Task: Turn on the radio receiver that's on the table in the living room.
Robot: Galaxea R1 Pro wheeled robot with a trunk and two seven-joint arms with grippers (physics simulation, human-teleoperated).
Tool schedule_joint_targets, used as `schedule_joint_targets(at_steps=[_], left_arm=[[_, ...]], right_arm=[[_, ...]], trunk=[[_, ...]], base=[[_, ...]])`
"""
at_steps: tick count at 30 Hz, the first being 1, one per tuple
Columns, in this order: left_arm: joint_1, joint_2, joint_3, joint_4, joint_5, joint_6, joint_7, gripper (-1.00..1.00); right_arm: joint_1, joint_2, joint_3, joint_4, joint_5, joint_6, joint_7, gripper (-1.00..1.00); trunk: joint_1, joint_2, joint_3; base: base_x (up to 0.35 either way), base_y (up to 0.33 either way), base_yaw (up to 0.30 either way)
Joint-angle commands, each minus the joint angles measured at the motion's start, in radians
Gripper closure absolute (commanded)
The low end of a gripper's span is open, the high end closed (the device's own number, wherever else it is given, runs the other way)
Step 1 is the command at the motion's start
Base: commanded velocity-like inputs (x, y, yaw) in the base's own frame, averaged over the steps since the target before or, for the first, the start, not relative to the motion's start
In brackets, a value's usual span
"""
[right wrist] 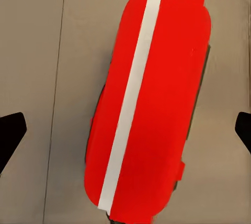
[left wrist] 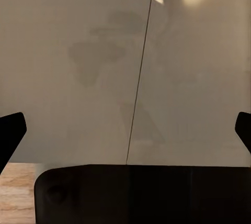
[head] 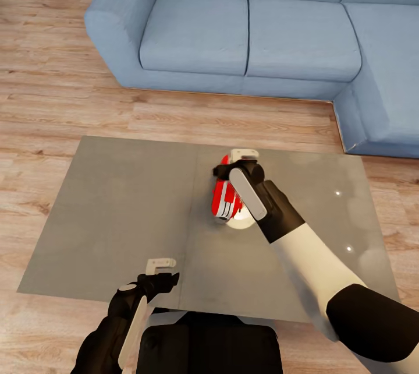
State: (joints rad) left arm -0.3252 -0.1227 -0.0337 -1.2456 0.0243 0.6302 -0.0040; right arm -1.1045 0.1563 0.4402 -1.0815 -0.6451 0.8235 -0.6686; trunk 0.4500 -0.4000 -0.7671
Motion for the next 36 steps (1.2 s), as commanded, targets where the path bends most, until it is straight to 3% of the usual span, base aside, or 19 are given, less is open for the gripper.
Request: schedule_joint_targets(at_steps=[1, 3, 10, 16, 23, 36], left_arm=[[0.000, 0.000, 0.000, 0.000, 0.000, 0.000, 0.000, -1.00], [0.000, 0.000, 0.000, 0.000, 0.000, 0.000, 0.000, -1.00], [0.000, 0.000, 0.000, -0.001, 0.000, 0.000, 0.000, -1.00], [0.000, 0.000, 0.000, -0.001, 0.000, 0.000, 0.000, -1.00], [0.000, 0.000, 0.000, -0.001, 0.000, 0.000, -0.001, -1.00], [0.000, 0.000, 0.000, -0.003, 0.000, 0.000, -0.001, -1.00]], right_arm=[[0.000, 0.000, -0.015, 0.000, -0.001, -0.005, -0.001, -1.00], [0.000, -0.002, -0.038, 0.001, 0.000, -0.029, -0.003, -1.00], [0.000, -0.002, -0.064, 0.005, -0.006, -0.108, -0.059, -1.00], [0.000, -0.003, -0.066, 0.041, -0.050, -0.134, -0.065, -1.00], [0.000, 0.002, -0.062, 0.136, -0.056, -0.170, -0.056, -1.00], [0.000, 0.007, -0.055, 0.226, -0.070, -0.202, -0.029, -1.00]], trunk=[[0.000, 0.000, 0.000], [0.000, 0.000, 0.000], [0.000, 0.000, 0.000], [0.000, 0.000, 0.000], [0.000, 0.000, 0.000], [0.000, 0.000, 0.000]], base=[[0.000, 0.000, 0.000], [0.000, 0.000, 0.000], [0.000, 0.000, 0.000], [0.000, 0.000, 0.000], [0.000, 0.000, 0.000], [0.000, 0.000, 0.000]])
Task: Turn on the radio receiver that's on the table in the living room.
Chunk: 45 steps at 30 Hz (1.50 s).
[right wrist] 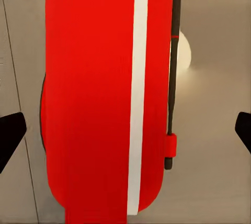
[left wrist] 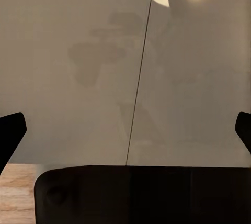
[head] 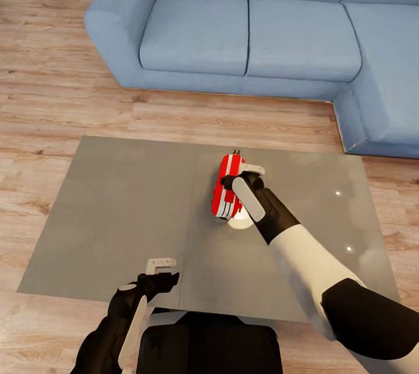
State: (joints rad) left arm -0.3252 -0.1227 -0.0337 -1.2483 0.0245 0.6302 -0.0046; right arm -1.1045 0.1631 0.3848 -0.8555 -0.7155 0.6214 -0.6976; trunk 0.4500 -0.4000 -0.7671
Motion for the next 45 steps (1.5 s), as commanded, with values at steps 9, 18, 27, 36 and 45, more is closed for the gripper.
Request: schedule_joint_targets(at_steps=[9, 18, 27, 36, 45], left_arm=[[0.000, 0.000, 0.000, 0.000, 0.000, 0.000, 0.000, -1.00], [0.000, 0.000, 0.000, 0.000, 0.000, -0.001, 0.001, -1.00], [0.000, 0.000, 0.000, 0.000, 0.000, 0.000, 0.001, -1.00], [0.000, 0.000, 0.000, 0.000, 0.000, 0.000, 0.000, -1.00], [0.000, 0.000, 0.000, 0.001, 0.001, 0.000, 0.000, -1.00]], right_arm=[[0.000, 0.008, 0.004, 0.008, -0.001, -0.005, 0.034, -1.00], [0.000, 0.002, 0.006, 0.087, 0.005, -0.035, 0.111, -1.00], [0.000, 0.006, 0.006, 0.088, 0.011, -0.040, 0.124, -1.00], [0.000, 0.007, 0.006, 0.089, 0.012, -0.040, 0.125, -1.00], [0.000, 0.007, 0.007, 0.088, 0.012, -0.039, 0.127, -1.00]], trunk=[[0.000, 0.000, 0.000], [0.000, 0.000, 0.000], [0.000, 0.000, 0.000], [0.000, 0.000, 0.000], [0.000, 0.000, 0.000]], base=[[0.000, 0.000, 0.000], [0.000, 0.000, 0.000], [0.000, 0.000, 0.000], [0.000, 0.000, 0.000], [0.000, 0.000, 0.000]])
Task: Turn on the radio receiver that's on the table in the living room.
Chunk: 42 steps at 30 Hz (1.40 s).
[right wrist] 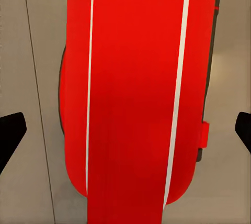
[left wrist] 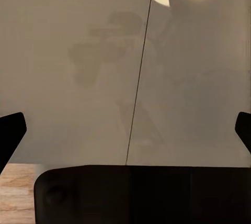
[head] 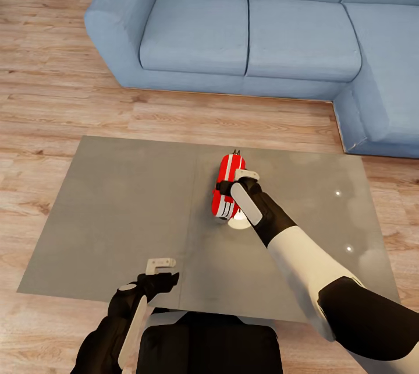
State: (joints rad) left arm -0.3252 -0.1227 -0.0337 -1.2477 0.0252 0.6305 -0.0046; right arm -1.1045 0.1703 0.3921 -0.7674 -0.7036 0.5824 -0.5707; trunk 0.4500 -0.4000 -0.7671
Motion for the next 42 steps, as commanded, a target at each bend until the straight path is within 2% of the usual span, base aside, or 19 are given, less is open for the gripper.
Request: schedule_joint_targets(at_steps=[1, 13, 20, 32, 33, 38, 42], left_arm=[[0.000, 0.000, 0.000, 0.000, 0.000, 0.000, 0.000, -1.00], [0.000, 0.000, 0.001, -0.001, 0.001, -0.001, 0.000, -1.00], [0.000, 0.000, 0.001, -0.001, 0.001, -0.002, 0.000, -1.00], [0.000, 0.000, 0.001, -0.001, 0.001, -0.002, 0.000, -1.00], [0.000, 0.000, 0.001, -0.001, 0.001, -0.002, 0.000, -1.00], [0.000, 0.000, 0.000, -0.001, 0.002, -0.002, 0.001, -1.00], [0.000, 0.000, 0.000, -0.001, 0.001, -0.002, 0.001, -1.00]], right_arm=[[0.000, 0.000, 0.000, 0.000, 0.000, 0.000, 0.000, -1.00], [0.000, 0.000, -0.001, 0.010, -0.003, -0.003, 0.000, -1.00], [0.000, -0.001, 0.000, 0.084, -0.006, -0.047, 0.025, -1.00], [0.000, 0.003, -0.001, 0.089, -0.004, -0.053, 0.032, -1.00], [0.000, 0.003, -0.001, 0.089, -0.004, -0.055, 0.032, 1.00], [0.000, 0.003, 0.006, 0.168, -0.003, -0.093, 0.041, 1.00], [0.000, 0.004, 0.008, 0.182, -0.002, -0.109, 0.053, 1.00]], trunk=[[0.000, 0.000, 0.000], [0.000, 0.000, 0.000], [0.000, 0.000, 0.000], [0.000, 0.000, 0.000], [0.000, 0.000, 0.000], [0.000, 0.000, 0.000], [0.000, 0.000, 0.000]], base=[[0.000, 0.000, 0.000], [0.000, 0.000, 0.000], [0.000, 0.000, 0.000], [0.000, 0.000, 0.000], [0.000, 0.000, 0.000], [0.000, 0.000, 0.000], [0.000, 0.000, 0.000]])
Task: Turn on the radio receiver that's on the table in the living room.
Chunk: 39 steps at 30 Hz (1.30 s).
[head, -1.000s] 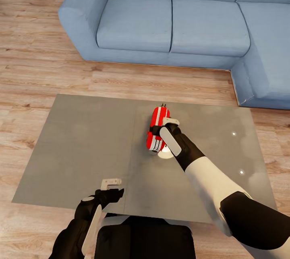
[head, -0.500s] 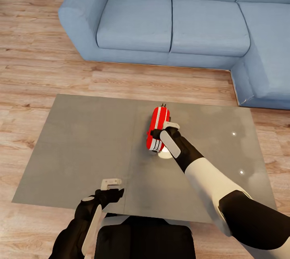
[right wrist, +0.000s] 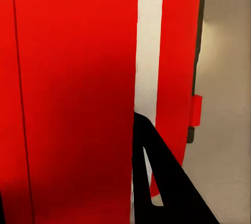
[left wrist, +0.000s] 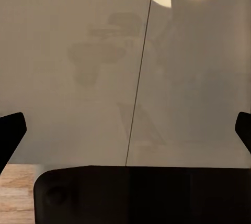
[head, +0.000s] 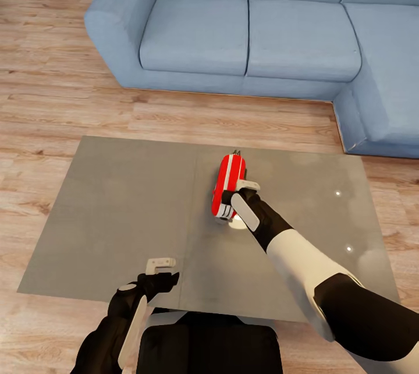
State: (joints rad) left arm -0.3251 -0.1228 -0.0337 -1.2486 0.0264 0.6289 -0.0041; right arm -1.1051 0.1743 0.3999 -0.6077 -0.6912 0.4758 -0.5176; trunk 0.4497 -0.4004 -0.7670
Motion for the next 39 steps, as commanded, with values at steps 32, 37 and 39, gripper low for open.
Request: schedule_joint_targets(at_steps=[32, 37, 39], left_arm=[[0.000, -0.001, -0.002, -0.005, 0.001, 0.000, -0.001, -1.00], [0.000, -0.001, -0.004, -0.007, 0.002, 0.000, -0.001, -1.00], [0.000, -0.001, -0.004, -0.008, 0.001, 0.000, -0.001, -1.00]], right_arm=[[0.001, -0.122, -0.018, -0.890, -0.065, 0.517, -0.348, 1.00], [0.001, -0.186, -0.017, -0.913, -0.167, 0.518, -0.346, 1.00], [0.001, -0.207, -0.017, -0.926, -0.195, 0.526, -0.346, 1.00]], trunk=[[0.000, 0.000, 0.000], [0.000, 0.000, 0.000], [0.000, 0.000, 0.000]], base=[[0.000, 0.000, 0.000], [0.000, 0.000, 0.000], [0.000, 0.000, 0.000]])
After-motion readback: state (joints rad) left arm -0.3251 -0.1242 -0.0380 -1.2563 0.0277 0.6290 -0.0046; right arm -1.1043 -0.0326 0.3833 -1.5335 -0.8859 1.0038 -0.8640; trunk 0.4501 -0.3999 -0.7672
